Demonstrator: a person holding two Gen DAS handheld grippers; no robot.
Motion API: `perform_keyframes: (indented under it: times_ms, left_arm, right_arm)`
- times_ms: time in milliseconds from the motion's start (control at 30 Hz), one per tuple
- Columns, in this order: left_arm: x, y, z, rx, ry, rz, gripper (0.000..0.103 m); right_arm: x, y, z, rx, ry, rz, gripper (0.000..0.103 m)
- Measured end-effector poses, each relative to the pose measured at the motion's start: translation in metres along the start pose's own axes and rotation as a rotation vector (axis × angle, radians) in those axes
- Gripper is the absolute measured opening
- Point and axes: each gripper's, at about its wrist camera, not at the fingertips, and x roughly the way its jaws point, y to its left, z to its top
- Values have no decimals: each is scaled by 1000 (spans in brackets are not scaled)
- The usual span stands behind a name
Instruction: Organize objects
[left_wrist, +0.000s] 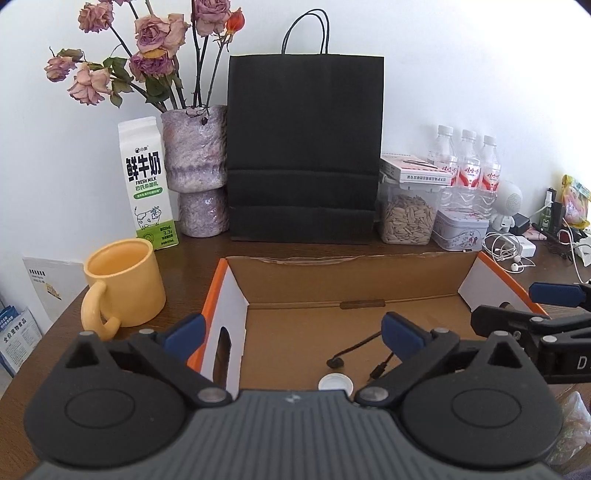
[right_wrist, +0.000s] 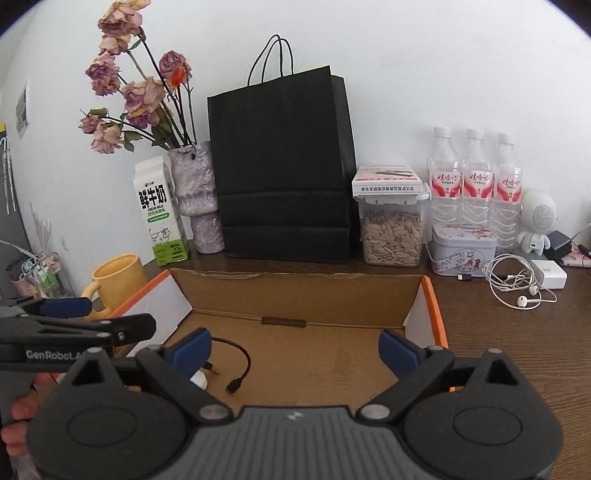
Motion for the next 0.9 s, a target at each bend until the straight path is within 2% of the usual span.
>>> perform_keyframes:
  times_ms: [200, 433, 667, 900]
  left_arm:
    - [-35, 0, 4, 8, -28, 8, 103]
    - [-100, 7, -7, 16, -53, 12, 103]
    - [-153, 25, -41, 7, -33, 32, 103]
    - [-185, 48, -80, -15, 15, 52, 103]
  right_arm:
    - [-36, 15, 4, -48, -48, -11, 103]
    - [-97, 36, -5, -76, -75, -7, 103]
    - [-152, 61, -39, -95, -49, -9, 103]
    - [-187, 83, -80, -105, 0, -2, 103]
